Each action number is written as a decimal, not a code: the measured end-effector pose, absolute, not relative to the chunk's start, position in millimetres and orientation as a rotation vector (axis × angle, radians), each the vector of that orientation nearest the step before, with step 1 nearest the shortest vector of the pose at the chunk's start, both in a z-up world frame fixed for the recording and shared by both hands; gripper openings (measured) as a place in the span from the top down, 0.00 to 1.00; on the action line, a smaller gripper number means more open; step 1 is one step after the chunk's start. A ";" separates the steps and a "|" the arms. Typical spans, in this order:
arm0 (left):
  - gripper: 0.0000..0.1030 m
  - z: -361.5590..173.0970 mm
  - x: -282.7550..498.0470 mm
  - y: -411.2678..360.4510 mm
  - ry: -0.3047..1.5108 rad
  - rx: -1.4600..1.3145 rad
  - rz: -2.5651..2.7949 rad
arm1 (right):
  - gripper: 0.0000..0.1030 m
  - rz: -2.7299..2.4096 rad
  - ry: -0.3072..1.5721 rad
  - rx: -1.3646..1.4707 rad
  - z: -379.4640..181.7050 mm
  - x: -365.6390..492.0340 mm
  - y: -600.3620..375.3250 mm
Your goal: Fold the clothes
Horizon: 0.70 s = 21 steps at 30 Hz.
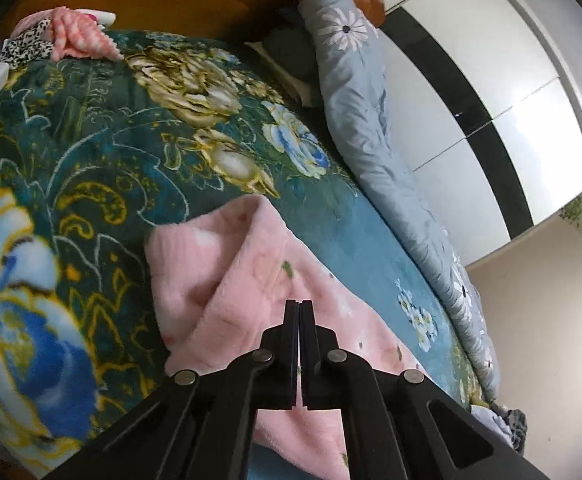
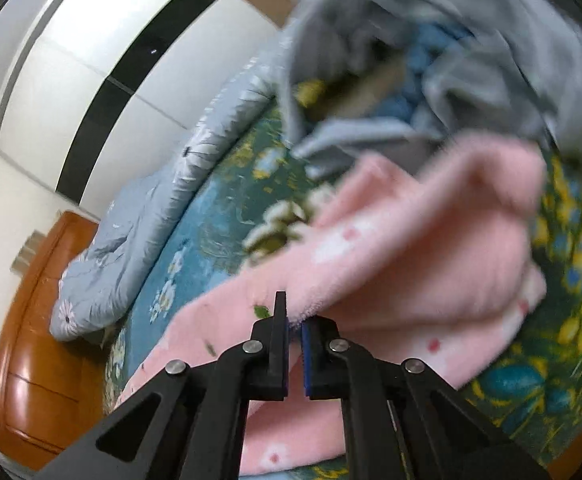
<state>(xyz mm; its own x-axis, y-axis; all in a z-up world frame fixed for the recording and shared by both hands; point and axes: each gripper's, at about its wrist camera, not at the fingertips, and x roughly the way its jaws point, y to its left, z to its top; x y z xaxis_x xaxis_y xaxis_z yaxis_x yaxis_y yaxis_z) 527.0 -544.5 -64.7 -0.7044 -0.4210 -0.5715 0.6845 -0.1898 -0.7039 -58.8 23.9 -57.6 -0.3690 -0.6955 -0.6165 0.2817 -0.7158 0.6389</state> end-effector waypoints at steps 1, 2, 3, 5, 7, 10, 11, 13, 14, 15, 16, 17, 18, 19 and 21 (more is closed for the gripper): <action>0.99 -62.8 529.8 -543.2 1.345 0.325 -1.957 | 0.95 -2.121 -0.550 1.222 -50.2 -56.7 21.2; 0.98 -62.4 534.3 -537.4 1.325 0.327 -1.948 | 0.95 -2.131 -0.527 1.200 -46.1 -54.2 20.2; 0.94 -64.1 539.1 -531.2 1.304 0.335 -1.928 | 0.95 -2.137 -0.511 1.183 -44.6 -52.2 20.6; 0.73 -78.3 549.1 -521.3 1.317 0.358 -1.855 | 0.95 -2.144 -0.482 1.163 -44.2 -48.4 20.5; 0.61 -95.7 555.8 -516.4 1.379 0.364 -1.804 | 0.95 -2.141 -0.468 1.187 -51.8 -47.1 18.7; 0.59 -117.0 562.4 -517.0 1.529 0.302 -1.780 | 0.95 -2.120 -0.481 1.218 -61.4 -47.4 21.9; 0.55 -122.1 564.0 -518.0 1.582 0.265 -1.778 | 0.95 -2.117 -0.481 1.224 -62.8 -47.5 21.5; 0.51 -126.0 564.5 -520.0 1.634 0.216 -1.786 | 0.95 -2.111 -0.477 1.233 -65.0 -46.4 22.9; 0.51 -126.0 563.9 -520.7 1.636 0.206 -1.793 | 0.95 -2.110 -0.475 1.236 -65.5 -46.2 23.8; 0.53 -124.0 562.2 -521.0 1.611 0.212 -1.805 | 0.95 -2.111 -0.477 1.237 -66.2 -46.2 25.1; 0.54 -121.6 560.5 -520.8 1.581 0.220 -1.813 | 0.95 -2.110 -0.481 1.241 -67.1 -46.8 26.1; 0.61 -119.8 559.0 -520.7 1.561 0.228 -1.819 | 0.95 -2.110 -0.484 1.246 -68.2 -47.6 26.5; 0.74 -117.9 557.3 -521.0 1.544 0.240 -1.819 | 0.95 -2.111 -0.486 1.251 -69.1 -48.2 26.8; 0.75 -114.8 555.0 -521.3 1.522 0.258 -1.816 | 0.95 -2.112 -0.487 1.257 -70.0 -48.7 26.6; 0.82 -108.2 550.7 -522.2 1.479 0.284 -1.815 | 0.95 -2.116 -0.487 1.259 -69.1 -49.3 25.8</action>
